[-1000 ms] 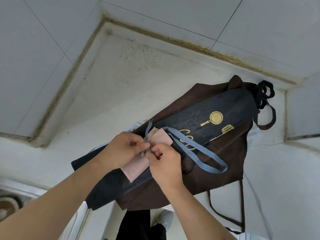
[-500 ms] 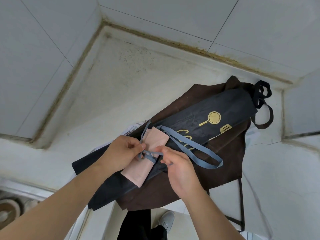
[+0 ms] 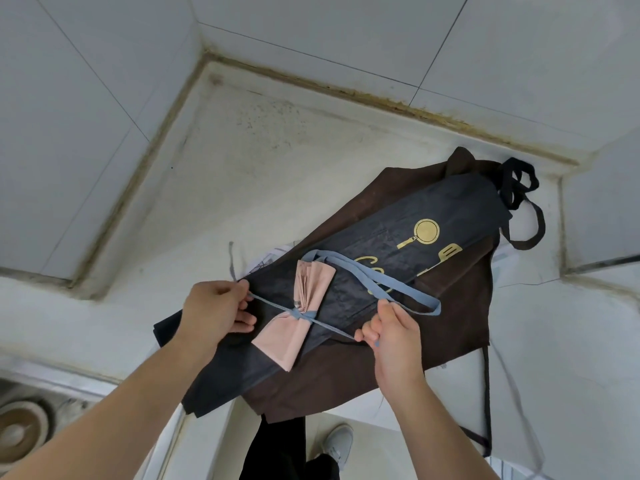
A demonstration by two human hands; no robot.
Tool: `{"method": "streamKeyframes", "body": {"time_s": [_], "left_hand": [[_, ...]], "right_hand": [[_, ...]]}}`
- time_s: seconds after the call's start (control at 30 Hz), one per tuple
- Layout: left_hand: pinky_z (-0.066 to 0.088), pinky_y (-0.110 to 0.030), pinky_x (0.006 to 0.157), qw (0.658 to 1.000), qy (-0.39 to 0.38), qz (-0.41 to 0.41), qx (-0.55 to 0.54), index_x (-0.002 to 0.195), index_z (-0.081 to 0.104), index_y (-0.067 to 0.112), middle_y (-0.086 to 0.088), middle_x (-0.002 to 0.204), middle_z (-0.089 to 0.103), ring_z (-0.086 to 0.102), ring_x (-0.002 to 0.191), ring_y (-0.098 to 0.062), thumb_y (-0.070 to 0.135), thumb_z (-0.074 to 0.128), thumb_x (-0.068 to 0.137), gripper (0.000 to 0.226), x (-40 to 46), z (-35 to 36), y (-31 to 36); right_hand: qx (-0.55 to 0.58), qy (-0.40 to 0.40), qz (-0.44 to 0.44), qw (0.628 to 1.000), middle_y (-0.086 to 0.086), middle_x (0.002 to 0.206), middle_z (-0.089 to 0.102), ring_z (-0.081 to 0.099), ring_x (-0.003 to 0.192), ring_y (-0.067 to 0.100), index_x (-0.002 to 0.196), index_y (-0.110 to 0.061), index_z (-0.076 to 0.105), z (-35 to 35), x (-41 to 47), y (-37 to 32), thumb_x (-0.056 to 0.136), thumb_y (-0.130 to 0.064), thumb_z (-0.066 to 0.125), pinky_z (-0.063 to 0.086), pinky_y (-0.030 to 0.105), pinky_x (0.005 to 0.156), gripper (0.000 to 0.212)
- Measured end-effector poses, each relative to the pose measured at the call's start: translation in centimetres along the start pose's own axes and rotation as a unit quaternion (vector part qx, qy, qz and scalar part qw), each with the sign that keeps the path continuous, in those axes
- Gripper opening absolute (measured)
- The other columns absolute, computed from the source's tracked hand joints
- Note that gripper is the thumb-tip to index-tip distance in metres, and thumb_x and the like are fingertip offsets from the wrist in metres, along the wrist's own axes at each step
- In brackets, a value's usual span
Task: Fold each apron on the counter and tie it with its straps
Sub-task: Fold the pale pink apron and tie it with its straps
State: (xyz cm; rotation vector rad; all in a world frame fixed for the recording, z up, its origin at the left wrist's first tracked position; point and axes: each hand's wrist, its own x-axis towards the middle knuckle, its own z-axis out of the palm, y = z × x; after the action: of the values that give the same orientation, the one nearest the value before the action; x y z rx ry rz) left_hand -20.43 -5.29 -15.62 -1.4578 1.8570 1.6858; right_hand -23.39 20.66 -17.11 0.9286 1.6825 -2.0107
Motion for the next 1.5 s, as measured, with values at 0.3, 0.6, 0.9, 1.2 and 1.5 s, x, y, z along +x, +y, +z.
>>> {"method": "streamKeyframes", "body": {"time_s": [0.3, 0.6, 0.9, 1.2, 1.5], "left_hand": [[0.036, -0.026, 0.052, 0.864, 0.068, 0.304, 0.395, 0.068, 0.056, 0.022, 0.004, 0.068, 0.059, 0.058, 0.060, -0.014, 0.043, 0.051, 0.102, 0.040, -2.6, 0.3, 1.0], [0.052, -0.028, 0.083, 0.751, -0.129, 0.407, 0.504, 0.103, 0.069, 0.032, 0.011, 0.096, 0.068, 0.062, 0.087, -0.011, 0.027, 0.059, 0.102, 0.011, -1.6, 0.9, 0.5], [0.058, -0.027, 0.075, 0.831, -0.167, 0.290, 0.444, 0.080, 0.070, 0.033, 0.014, 0.075, 0.070, 0.067, 0.072, -0.007, 0.018, 0.063, 0.100, 0.027, -1.2, -0.4, 0.9], [0.061, -0.030, 0.091, 0.912, -0.248, 0.205, 0.254, 0.089, 0.072, 0.019, 0.012, 0.108, 0.076, 0.071, 0.098, -0.003, 0.013, 0.057, 0.106, 0.024, -2.0, 0.7, 0.3], [0.062, -0.034, 0.073, 0.917, -0.337, 0.005, -0.211, 0.119, 0.064, -0.012, -0.024, 0.103, 0.072, 0.072, 0.085, -0.028, 0.003, 0.046, 0.107, 0.026, -5.9, 2.6, 1.6]], "right_hand": [[-0.520, 0.006, -0.262, 0.813, -0.005, 0.128, 0.044, 0.055, 0.107, 0.007, 0.124, -0.027, 0.051, 2.0, -3.0, -0.5, 0.089, -0.019, 0.074, 0.053, 0.025, 0.091, 0.043], [-0.641, -0.111, -0.286, 0.703, -0.001, 0.104, 0.066, 0.060, 0.099, 0.021, 0.111, -0.023, 0.053, 4.5, -3.7, 1.9, 0.099, -0.023, 0.064, 0.049, 0.034, 0.088, 0.017], [-0.474, -0.129, -0.172, 0.854, -0.007, 0.066, 0.066, 0.059, 0.067, 0.009, 0.071, -0.026, 0.070, 1.9, -2.1, 0.8, 0.093, -0.007, 0.066, 0.041, 0.016, 0.059, 0.030], [-0.226, -0.152, -0.006, 0.962, 0.002, 0.079, 0.073, 0.070, 0.085, 0.023, 0.077, -0.009, 0.071, 2.0, -2.1, 0.2, 0.103, 0.004, 0.054, 0.060, 0.031, 0.070, 0.034], [0.019, -0.147, 0.036, 0.988, 0.021, 0.084, 0.069, 0.044, 0.046, 0.020, 0.098, 0.001, 0.063, 3.3, -5.4, -3.1, 0.108, -0.002, 0.044, 0.021, 0.028, 0.042, 0.022]]}}
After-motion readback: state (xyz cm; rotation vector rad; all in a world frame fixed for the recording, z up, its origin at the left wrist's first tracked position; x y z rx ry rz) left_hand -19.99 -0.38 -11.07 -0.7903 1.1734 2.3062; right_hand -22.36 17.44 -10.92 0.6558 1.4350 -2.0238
